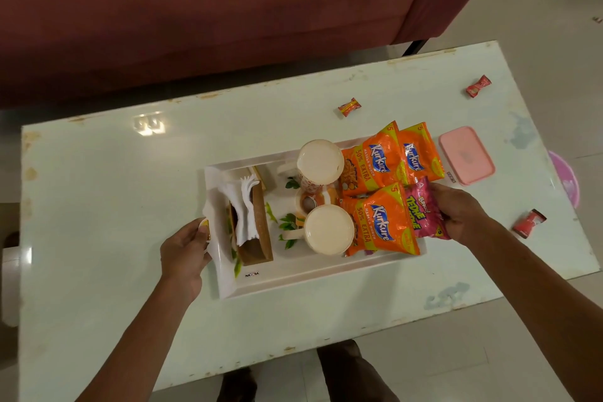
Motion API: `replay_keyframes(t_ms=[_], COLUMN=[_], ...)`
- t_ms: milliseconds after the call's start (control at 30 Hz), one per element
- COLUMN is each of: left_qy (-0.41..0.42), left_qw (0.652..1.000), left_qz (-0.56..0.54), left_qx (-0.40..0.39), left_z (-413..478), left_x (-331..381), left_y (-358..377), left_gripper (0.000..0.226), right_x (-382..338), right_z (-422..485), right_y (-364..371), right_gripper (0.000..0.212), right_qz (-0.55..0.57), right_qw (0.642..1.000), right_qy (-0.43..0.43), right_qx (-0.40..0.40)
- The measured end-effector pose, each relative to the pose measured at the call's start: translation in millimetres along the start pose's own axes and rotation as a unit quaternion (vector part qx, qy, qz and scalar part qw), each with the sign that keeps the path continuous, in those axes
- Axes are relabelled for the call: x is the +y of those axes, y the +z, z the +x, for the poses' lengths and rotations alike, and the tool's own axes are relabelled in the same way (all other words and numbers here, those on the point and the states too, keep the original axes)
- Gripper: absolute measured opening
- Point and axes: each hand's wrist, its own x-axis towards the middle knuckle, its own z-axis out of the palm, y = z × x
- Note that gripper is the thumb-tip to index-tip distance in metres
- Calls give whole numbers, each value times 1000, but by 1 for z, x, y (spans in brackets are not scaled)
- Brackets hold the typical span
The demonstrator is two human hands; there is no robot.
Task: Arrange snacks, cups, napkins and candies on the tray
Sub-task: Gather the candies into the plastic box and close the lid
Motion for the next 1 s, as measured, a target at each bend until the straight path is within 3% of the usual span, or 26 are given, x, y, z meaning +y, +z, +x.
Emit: replay_keyframes(t_ms=[300, 467, 667, 767, 867, 1000], left_qy=[16, 33, 80, 133, 160, 41], left_qw=[999, 999, 995, 991, 984, 968], left_qz=[34, 13, -27, -3, -12, -88], left_qx=[-37, 23, 59, 5, -82, -233], left_z=[-4, -29, -94, -130, -164, -201], left_x=[2, -8, -33, -37, -26, 2], left_y=[-8, -25, -36, -27, -7, 45], left_gripper=[20, 27, 23, 16, 20, 38], right_x=[-1, -1, -4, -7, -12, -25], right_z=[-9, -24, -66, -87, -100, -91], right_y=[6, -5, -26, -33, -42, -58], right_gripper=[30, 22, 15, 15, 18, 40], right_qz=[14, -54, -113, -210, -336, -418], right_qw=[1000, 983, 954, 918, 853, 815], right_qy=[4, -119, -186, -221, -277, -305], right_qx=[-8, 126, 208, 255, 289, 261])
